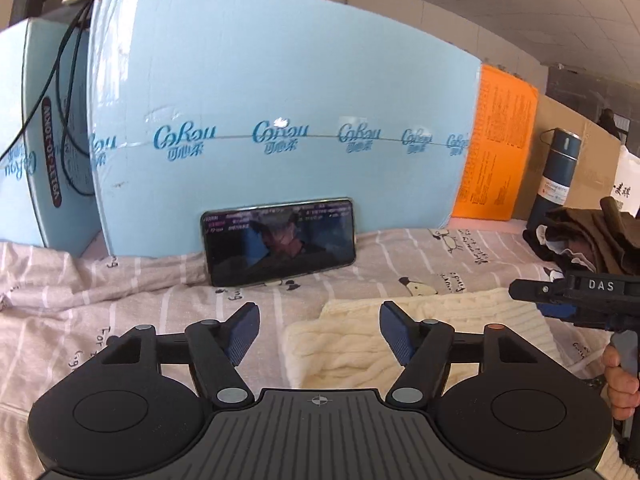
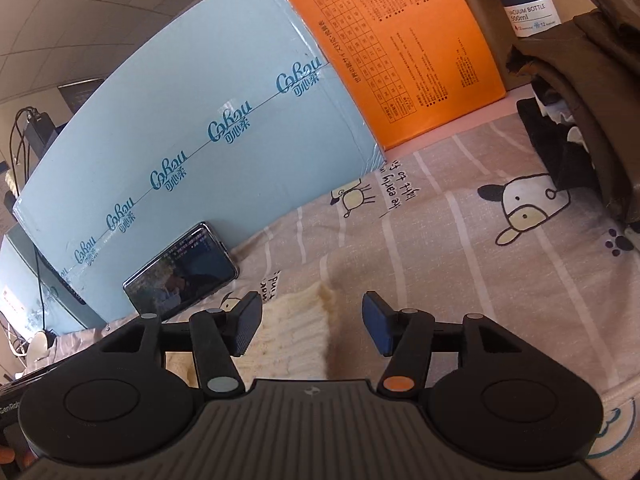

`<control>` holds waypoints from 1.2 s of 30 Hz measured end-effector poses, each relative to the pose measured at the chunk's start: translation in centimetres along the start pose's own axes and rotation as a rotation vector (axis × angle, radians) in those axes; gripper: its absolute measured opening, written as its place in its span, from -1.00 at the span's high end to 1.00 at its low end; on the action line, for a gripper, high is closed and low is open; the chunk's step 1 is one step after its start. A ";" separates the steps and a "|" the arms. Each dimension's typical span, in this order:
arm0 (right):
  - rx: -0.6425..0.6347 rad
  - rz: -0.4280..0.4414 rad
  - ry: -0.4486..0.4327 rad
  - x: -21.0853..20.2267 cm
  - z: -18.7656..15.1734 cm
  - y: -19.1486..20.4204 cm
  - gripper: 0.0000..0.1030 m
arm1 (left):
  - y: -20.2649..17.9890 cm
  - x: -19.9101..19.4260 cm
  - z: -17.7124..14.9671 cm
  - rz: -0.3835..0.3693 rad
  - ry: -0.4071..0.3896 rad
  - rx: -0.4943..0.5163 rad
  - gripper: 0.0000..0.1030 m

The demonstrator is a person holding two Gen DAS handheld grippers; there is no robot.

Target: Fold clothes

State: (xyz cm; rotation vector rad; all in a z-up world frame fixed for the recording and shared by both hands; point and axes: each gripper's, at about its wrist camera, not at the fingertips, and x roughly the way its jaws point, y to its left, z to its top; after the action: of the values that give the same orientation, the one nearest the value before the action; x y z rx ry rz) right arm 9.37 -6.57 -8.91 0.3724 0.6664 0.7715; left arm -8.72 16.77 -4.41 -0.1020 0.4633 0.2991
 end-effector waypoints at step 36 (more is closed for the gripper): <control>-0.069 0.072 0.058 -1.0 -0.7 1.6 -0.20 | 10.9 -0.6 -4.7 0.455 0.124 -0.119 -0.29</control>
State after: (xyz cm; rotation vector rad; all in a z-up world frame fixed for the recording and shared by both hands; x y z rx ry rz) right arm 7.52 -6.21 -8.14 0.3134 0.6819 0.8743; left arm -14.57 26.16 -8.59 -0.1309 0.5907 0.7706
